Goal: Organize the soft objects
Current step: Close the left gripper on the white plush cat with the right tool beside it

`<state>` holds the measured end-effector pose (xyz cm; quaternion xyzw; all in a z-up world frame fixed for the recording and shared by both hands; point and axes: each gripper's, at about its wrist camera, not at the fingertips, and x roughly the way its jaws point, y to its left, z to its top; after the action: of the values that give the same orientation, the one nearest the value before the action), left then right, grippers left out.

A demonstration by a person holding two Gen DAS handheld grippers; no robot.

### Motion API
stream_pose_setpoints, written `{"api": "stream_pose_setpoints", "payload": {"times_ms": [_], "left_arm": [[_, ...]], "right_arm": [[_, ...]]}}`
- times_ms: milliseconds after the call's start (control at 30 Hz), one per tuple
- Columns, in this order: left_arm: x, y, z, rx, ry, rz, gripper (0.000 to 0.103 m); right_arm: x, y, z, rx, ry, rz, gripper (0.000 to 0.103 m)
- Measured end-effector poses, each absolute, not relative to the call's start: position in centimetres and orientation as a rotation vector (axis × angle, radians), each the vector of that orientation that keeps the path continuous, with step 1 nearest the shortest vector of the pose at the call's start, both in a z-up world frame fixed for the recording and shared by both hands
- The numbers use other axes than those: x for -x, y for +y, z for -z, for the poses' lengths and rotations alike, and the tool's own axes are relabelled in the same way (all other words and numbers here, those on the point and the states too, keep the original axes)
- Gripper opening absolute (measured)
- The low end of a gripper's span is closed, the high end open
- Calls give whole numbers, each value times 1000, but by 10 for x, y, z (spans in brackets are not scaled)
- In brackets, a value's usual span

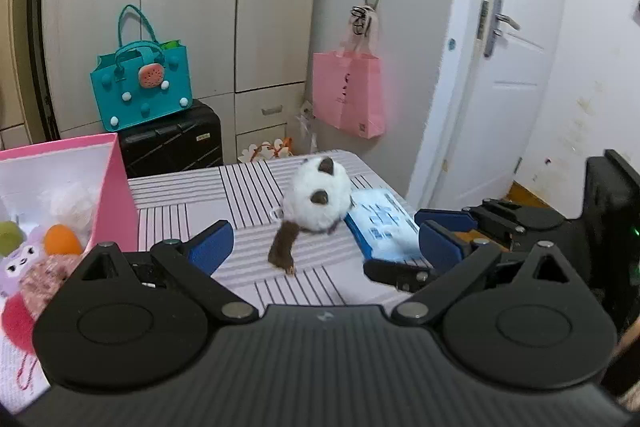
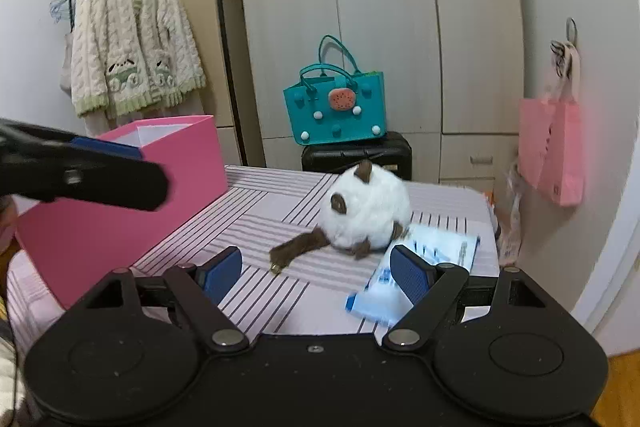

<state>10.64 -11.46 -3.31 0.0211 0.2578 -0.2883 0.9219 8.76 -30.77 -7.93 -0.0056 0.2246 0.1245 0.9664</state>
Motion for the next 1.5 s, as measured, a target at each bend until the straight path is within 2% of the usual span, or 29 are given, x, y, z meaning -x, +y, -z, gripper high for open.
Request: {"api": "stream_pose_setpoints", "payload": {"times_ms": [333,867,900,933,967,1300,1333,1400,1500], "left_arm": [[-171,-152,51,-15,597,572,99],[-233,-183,86,19,722,481,95],[-235,-184,88,21,728,475,94],[-237,-185,90,20,734,468,84],[-239,-187,91,8,745,472,79],[-252,-190,97,58,765,495,77],[-254,-191,98,65,765,499,74],[-255,-190,100,80,774,526,61],[-250,-193,100,59,789,541,60]], "right_arm": [[-143,-293,80,182,480,-220,85],[-200,-315,101,104,586,-212,85],[-202,-317,101,90,594,-217,85],[-205,-319,102,74,604,-222,85],[-207,-321,104,58,614,-228,85],[-214,-320,114,57,619,-243,85],[-215,-320,114,56,616,-245,85],[-215,-319,114,66,608,-251,81],[-211,-315,112,97,600,-247,73]]}}
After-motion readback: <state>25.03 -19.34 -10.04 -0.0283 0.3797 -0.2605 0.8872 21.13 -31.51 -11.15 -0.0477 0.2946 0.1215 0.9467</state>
